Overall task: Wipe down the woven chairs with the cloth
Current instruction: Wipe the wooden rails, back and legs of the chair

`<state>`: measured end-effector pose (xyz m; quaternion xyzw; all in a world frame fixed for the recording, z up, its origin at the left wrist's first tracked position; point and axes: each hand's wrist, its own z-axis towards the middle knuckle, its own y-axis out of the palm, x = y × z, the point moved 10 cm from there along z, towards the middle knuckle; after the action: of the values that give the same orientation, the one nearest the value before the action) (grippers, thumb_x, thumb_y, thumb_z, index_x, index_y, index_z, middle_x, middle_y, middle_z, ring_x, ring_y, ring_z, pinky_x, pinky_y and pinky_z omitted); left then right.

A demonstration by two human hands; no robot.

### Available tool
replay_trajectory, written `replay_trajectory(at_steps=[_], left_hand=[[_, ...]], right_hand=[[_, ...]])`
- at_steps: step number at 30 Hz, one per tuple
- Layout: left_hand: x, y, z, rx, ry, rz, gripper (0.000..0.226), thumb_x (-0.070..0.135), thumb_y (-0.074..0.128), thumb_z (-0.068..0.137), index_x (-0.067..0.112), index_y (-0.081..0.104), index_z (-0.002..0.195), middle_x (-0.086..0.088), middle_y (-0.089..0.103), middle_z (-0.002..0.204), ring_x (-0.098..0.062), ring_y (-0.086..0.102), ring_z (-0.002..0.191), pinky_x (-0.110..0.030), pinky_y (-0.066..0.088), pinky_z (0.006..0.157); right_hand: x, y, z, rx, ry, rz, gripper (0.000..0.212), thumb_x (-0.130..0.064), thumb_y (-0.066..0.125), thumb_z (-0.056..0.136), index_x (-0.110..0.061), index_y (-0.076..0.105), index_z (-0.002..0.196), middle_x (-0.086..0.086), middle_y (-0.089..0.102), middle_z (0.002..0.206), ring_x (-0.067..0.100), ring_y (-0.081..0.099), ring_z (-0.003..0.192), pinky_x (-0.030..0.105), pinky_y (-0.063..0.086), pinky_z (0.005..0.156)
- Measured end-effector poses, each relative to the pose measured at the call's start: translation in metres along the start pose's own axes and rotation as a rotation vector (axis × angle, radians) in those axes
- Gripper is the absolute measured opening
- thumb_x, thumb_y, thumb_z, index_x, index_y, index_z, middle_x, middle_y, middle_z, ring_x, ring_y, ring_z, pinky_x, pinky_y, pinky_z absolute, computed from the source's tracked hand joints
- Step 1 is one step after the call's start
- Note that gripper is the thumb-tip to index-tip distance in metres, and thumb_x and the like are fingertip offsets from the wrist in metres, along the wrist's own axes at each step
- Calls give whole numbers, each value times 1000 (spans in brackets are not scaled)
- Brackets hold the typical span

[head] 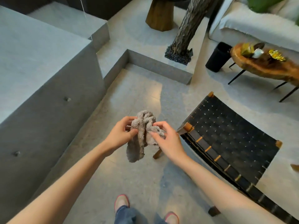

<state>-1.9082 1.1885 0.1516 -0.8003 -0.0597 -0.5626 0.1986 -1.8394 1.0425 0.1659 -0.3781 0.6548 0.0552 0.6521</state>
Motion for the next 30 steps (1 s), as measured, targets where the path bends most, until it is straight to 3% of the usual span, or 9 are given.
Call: replay_trajectory(at_steps=[4, 9, 12, 17, 21, 23, 25, 27, 30], left_hand=[[59, -24, 11, -49, 91, 19, 34, -2, 54, 90, 15, 48, 120, -5, 58, 110, -14, 56, 84, -17, 48, 66], [107, -35, 34, -143, 143, 60, 35, 8, 46, 97, 22, 44, 129, -1, 57, 117, -10, 56, 95, -19, 47, 77], [132, -33, 58, -172, 192, 117, 33, 7, 41, 99, 20, 45, 128, 5, 55, 112, 4, 52, 91, -2, 41, 71], [172, -12, 120, -241, 306, 259, 36, -4, 38, 94, 10, 47, 126, 4, 52, 113, -5, 47, 104, 2, 32, 76], [202, 14, 189, -329, 362, 355, 28, 17, 54, 93, 19, 51, 121, 7, 58, 111, -1, 53, 97, -6, 37, 79], [223, 29, 229, -368, 403, 384, 36, 26, 68, 85, 22, 53, 118, 8, 60, 106, 0, 56, 94, -12, 43, 83], [243, 46, 268, -404, 444, 464, 47, 26, 76, 77, 22, 53, 118, 6, 60, 107, -9, 57, 98, -23, 44, 88], [262, 62, 302, -424, 505, 562, 47, 24, 76, 77, 19, 54, 118, 3, 60, 108, -14, 55, 101, -28, 43, 89], [289, 84, 346, -448, 624, 640, 29, 15, 70, 83, 14, 61, 111, -1, 62, 103, -22, 54, 101, -28, 39, 86]], right_hand=[[-56, -25, 14, 64, -48, 9, 16, -21, 66, 89, -29, 60, 102, -21, 63, 98, -12, 54, 96, 7, 41, 82], [-86, -67, 30, 209, -43, 51, 17, -17, 61, 92, -26, 61, 106, -16, 64, 103, 2, 59, 102, 26, 49, 88], [-86, -94, 41, 269, -35, 56, 16, -17, 56, 95, -26, 59, 108, -15, 62, 104, -4, 58, 98, 15, 49, 79], [-58, -146, 80, 383, 45, 24, 11, -20, 48, 99, -23, 53, 108, -11, 59, 97, 1, 58, 91, 11, 47, 66], [-41, -187, 130, 459, 110, -21, 10, -20, 47, 99, -23, 53, 107, 14, 62, 95, 35, 58, 91, 46, 50, 73], [-35, -211, 163, 476, 131, -23, 10, -19, 48, 99, -26, 53, 104, 23, 61, 99, 43, 55, 93, 54, 47, 78], [-33, -234, 192, 485, 127, 11, 11, -21, 51, 97, -29, 55, 104, 10, 64, 99, 36, 56, 94, 48, 48, 80], [-29, -255, 216, 493, 130, 43, 11, -27, 58, 93, -38, 57, 98, -15, 61, 100, 10, 58, 95, 19, 48, 75], [-16, -283, 243, 505, 189, -24, 10, -32, 66, 87, -39, 58, 88, -12, 56, 103, -4, 52, 97, 10, 36, 74]])
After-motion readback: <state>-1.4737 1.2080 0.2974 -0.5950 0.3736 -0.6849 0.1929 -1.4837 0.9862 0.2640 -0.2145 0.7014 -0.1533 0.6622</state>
